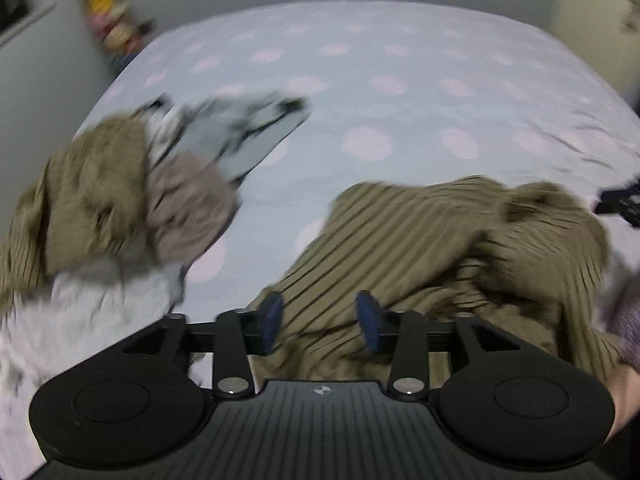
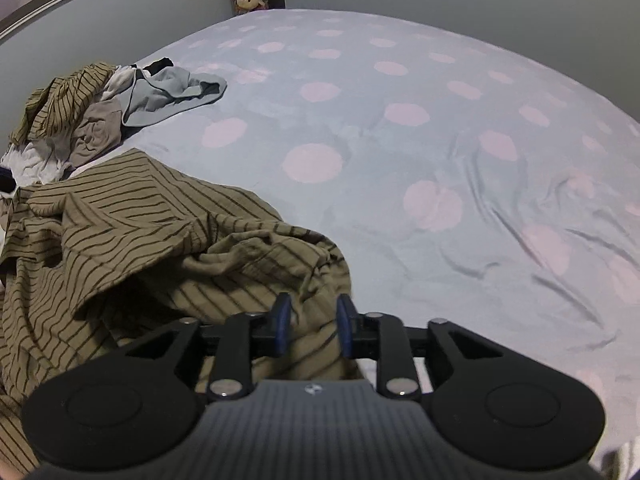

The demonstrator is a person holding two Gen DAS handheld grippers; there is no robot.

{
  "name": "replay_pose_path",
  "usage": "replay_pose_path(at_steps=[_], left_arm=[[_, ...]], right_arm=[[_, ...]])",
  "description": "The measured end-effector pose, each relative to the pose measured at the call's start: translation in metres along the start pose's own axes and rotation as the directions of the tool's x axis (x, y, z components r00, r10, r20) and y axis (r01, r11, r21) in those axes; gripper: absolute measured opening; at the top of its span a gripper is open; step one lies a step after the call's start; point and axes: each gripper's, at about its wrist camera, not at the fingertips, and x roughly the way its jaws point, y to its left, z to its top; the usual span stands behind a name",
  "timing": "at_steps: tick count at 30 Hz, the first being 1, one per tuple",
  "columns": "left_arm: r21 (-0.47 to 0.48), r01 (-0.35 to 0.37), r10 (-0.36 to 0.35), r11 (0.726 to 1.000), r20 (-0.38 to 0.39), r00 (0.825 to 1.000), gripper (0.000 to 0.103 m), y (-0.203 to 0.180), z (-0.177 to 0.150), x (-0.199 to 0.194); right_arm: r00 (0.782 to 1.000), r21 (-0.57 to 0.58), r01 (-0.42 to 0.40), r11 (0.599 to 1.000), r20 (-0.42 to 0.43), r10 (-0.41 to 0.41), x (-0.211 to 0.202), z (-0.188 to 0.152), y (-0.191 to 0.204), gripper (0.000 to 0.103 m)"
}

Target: Fold clothes

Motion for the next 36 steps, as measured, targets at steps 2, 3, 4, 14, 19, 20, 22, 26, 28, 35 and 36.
replay_pose_path(at_steps=[2,3,4,14,19,20,22,26,28,35,36], left_arm=[[0.072,0.037,-0.038,0.997,0.015,0.999,0.045,-0.018,0.001,-0.005],[0.108,0.059,-0.060,0.992,0.013,0.998,0.045,-0.028,0.000,-0.005],[0.143,0.080,-0.083,0.986,0.011,0.996,0.046,-0.038,0.000,-0.005],[0.246,0.089,-0.067,0.965,-0.094,0.993,0.046,-0.077,-0.011,0.055],[0.201,0.077,-0.052,0.977,-0.126,0.991,0.020,-0.069,-0.011,0.077],[0.197,0.090,-0.065,0.976,-0.129,0.990,0.010,-0.067,-0.011,0.078],[0.190,0.114,-0.090,0.975,-0.130,0.987,0.005,-0.064,-0.011,0.073],[0.216,0.178,-0.149,0.960,-0.145,0.978,0.001,-0.068,-0.015,0.053],[0.237,0.196,-0.163,0.951,-0.151,0.975,0.001,-0.071,-0.018,0.043],[0.271,0.342,-0.292,0.900,-0.207,0.934,0.000,-0.089,-0.035,-0.003],[0.282,0.362,-0.307,0.888,-0.221,0.926,0.000,-0.094,-0.039,-0.008]], right_arm=[[1.000,-0.012,0.015,1.000,0.014,-0.015,-0.008,-0.003,0.001,0.034],[1.000,-0.011,0.007,1.000,0.020,-0.007,-0.012,-0.003,0.002,0.035],[1.000,-0.009,-0.004,1.000,0.025,0.004,-0.015,-0.003,0.003,0.035],[0.963,-0.028,-0.269,0.963,0.016,0.269,-0.014,-0.003,0.068,0.058],[0.946,-0.031,-0.325,0.945,-0.010,0.325,0.010,-0.002,0.105,0.061],[0.943,-0.014,-0.333,0.943,-0.012,0.333,0.016,-0.001,0.109,0.060],[0.937,0.020,-0.349,0.937,-0.014,0.349,0.025,0.001,0.114,0.048],[0.934,0.034,-0.357,0.934,-0.015,0.357,0.022,0.003,0.114,0.007],[0.934,0.023,-0.356,0.934,-0.018,0.357,0.013,0.002,0.111,0.005],[0.920,0.020,-0.384,0.923,-0.068,0.385,-0.034,-0.023,0.096,0.004],[0.918,0.019,-0.388,0.922,-0.084,0.388,-0.039,-0.029,0.096,0.004]])
